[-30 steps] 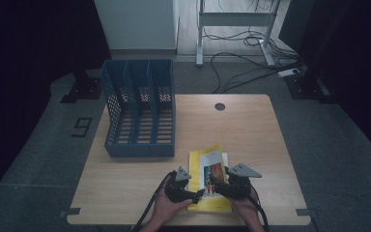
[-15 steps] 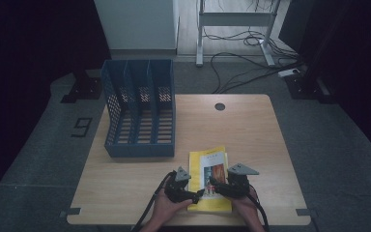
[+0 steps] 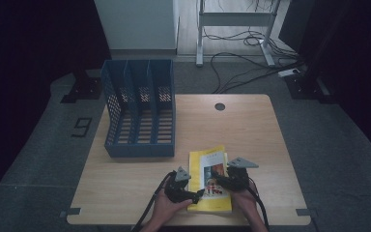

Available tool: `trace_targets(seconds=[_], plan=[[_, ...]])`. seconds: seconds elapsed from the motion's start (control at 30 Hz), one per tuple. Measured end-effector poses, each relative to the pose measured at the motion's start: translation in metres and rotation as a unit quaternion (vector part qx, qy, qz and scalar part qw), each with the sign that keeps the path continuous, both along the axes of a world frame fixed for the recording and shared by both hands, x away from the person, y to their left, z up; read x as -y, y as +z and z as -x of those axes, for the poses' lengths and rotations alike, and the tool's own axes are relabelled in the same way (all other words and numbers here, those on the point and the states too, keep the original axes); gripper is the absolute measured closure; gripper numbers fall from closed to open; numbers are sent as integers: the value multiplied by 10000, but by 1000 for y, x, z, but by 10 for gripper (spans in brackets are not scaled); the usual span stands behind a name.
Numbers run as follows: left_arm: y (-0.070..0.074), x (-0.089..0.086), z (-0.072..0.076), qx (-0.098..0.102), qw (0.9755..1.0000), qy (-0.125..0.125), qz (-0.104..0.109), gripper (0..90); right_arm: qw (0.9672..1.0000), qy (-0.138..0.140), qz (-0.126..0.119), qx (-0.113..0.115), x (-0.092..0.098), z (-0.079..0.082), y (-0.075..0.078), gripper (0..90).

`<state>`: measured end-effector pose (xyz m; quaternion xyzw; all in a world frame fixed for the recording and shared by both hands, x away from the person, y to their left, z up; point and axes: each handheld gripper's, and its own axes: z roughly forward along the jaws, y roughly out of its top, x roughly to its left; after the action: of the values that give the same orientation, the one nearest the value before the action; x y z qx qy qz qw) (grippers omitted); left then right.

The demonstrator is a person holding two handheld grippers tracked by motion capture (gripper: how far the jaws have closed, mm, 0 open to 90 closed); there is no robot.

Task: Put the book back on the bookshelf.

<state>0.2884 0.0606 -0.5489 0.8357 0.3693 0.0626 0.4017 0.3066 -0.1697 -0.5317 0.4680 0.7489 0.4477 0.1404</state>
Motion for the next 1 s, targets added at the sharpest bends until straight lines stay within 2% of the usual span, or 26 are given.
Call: trace_targets(seconds=[0.1, 0.13, 0.27, 0.33, 0.37, 0.43, 0.73, 1.0], plan=[[0, 0, 0, -1, 10000, -1, 1, 150, 10000, 29, 53, -14, -1, -3, 1, 567], [0, 0, 0, -1, 10000, -2, 2, 150, 10000, 61, 29, -55, -3, -8, 3, 597], [0, 0, 0, 2, 10000, -4, -2, 150, 9998, 56, -47, -189, -1, -10, 0, 663], [0, 0, 0, 2, 10000, -3, -1, 150, 9996, 78, -116, -228, 1, -10, -1, 682], [0, 0, 0, 1, 10000, -5, -1, 149, 9989, 113, -351, -301, 5, -9, -1, 720], [0, 0, 0, 1, 10000, -8, -2, 149, 9986, 136, -411, -316, 7, -8, -2, 728], [0, 0, -1, -3, 10000, -7, -6, 146, 9980, 128, -579, -232, 5, -6, -1, 835], [0, 0, -1, -19, 10000, 0, 7, 146, 9976, 111, -667, -149, 3, -4, 2, 864]])
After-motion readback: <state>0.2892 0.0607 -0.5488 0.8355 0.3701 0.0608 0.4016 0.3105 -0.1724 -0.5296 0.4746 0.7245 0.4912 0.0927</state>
